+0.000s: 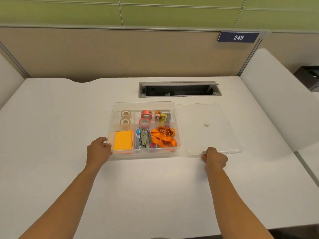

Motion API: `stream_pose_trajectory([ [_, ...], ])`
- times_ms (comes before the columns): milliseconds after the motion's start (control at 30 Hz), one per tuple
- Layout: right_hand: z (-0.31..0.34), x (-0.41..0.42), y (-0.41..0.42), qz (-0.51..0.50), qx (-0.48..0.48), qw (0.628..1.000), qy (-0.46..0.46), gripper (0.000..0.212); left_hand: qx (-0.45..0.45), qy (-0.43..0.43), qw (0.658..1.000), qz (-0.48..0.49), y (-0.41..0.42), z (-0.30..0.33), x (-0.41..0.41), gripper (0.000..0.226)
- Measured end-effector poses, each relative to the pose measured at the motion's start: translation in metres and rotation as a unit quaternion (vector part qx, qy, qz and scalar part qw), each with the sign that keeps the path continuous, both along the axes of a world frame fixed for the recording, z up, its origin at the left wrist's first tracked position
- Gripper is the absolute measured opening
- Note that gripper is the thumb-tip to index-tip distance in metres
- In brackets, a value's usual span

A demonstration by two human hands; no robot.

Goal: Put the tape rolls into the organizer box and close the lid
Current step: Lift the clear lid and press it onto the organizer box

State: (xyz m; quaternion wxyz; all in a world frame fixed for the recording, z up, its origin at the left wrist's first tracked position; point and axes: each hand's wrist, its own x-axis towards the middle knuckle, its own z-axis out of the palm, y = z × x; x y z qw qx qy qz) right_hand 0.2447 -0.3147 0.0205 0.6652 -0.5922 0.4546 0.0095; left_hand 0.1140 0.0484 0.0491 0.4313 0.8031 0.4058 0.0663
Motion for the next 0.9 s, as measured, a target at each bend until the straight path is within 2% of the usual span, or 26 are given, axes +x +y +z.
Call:
stream_pose_trajectory([
  [133, -0.002, -0.005, -0.001, -0.001, 0.165, 0.983, -0.084, 0.021, -0.005, -0.007, 1.000, -0.002, 0.002, -0.001, 0.001, 0.033],
  [267, 0.003, -0.005, -0.006, 0.022, 0.221, 0.962, -0.157, 0.028, -0.017, 0.008, 1.000, -0.016, 0.005, -0.001, 0.002, 0.038],
  [333, 0.010, 0.001, -0.007, 0.028, 0.216, 0.958, -0.185, 0.031, -0.021, 0.027, 0.999, -0.026, 0.007, 0.001, 0.005, 0.041],
  [467, 0.023, 0.014, -0.006, 0.063, 0.126, 0.961, -0.236, 0.025, 0.043, 0.063, 0.997, -0.030, 0.006, 0.011, 0.014, 0.050],
  [633, 0.046, 0.029, 0.006, 0.149, -0.065, 0.946, -0.280, 0.022, 0.083, -0.036, 0.996, -0.002, 0.002, 0.034, 0.023, 0.050],
  [700, 0.055, 0.033, 0.013, 0.194, -0.162, 0.921, -0.298, 0.017, 0.074, -0.073, 0.995, 0.002, 0.000, 0.044, 0.027, 0.047],
  [767, 0.062, 0.035, 0.020, 0.239, -0.251, 0.883, -0.316, 0.024, 0.038, -0.101, 0.994, 0.020, -0.002, 0.052, 0.030, 0.045],
  [833, 0.069, 0.035, 0.026, 0.275, -0.307, 0.841, -0.349, 0.037, -0.033, -0.133, 0.990, 0.043, -0.002, 0.059, 0.034, 0.045],
  [900, 0.075, 0.034, 0.032, 0.316, -0.322, 0.801, -0.394, 0.034, -0.142, -0.166, 0.974, 0.064, 0.000, 0.064, 0.037, 0.054],
])
